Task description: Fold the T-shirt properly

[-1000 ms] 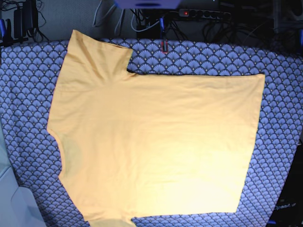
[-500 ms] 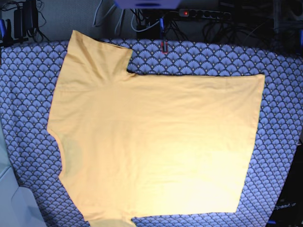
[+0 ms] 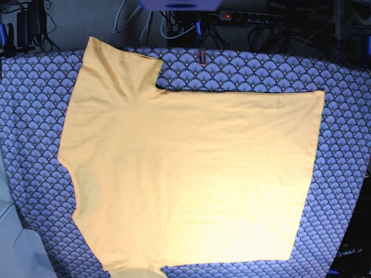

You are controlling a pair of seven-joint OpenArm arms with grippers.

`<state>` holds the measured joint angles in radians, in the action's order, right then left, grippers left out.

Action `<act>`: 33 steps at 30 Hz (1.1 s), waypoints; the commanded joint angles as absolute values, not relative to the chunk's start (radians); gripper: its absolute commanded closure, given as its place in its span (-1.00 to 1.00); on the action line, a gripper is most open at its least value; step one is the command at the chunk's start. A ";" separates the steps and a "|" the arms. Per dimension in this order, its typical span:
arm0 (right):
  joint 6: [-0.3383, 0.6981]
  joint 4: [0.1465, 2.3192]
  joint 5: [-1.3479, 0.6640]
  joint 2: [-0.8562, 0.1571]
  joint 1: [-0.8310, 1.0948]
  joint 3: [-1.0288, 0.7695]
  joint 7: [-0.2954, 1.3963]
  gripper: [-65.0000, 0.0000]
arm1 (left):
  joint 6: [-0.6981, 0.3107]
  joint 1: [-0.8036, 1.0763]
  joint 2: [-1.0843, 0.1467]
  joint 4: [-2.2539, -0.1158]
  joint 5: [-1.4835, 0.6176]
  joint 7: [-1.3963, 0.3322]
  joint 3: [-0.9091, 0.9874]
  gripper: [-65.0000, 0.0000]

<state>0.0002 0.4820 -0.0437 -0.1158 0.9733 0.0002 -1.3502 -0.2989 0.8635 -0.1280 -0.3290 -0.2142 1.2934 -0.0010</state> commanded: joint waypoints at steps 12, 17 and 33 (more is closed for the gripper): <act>0.005 1.526 -0.145 -0.148 1.290 -0.025 -0.809 1.00 | -0.298 1.290 -0.272 -1.411 -0.423 0.846 0.047 1.00; 0.005 1.814 -0.145 -0.185 1.253 -0.024 -0.509 1.00 | -0.298 1.279 -0.269 -1.616 -0.438 0.608 0.202 1.00; 0.240 1.966 -0.326 -0.159 0.814 -0.133 0.150 0.44 | -0.349 0.855 -0.140 -1.989 -0.433 -0.305 0.785 0.44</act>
<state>0.2344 1.9484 -0.3340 -0.1520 0.8066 -0.1318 0.1844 -0.3523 0.8364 -0.1326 -1.9766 -0.4274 -0.3248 0.7803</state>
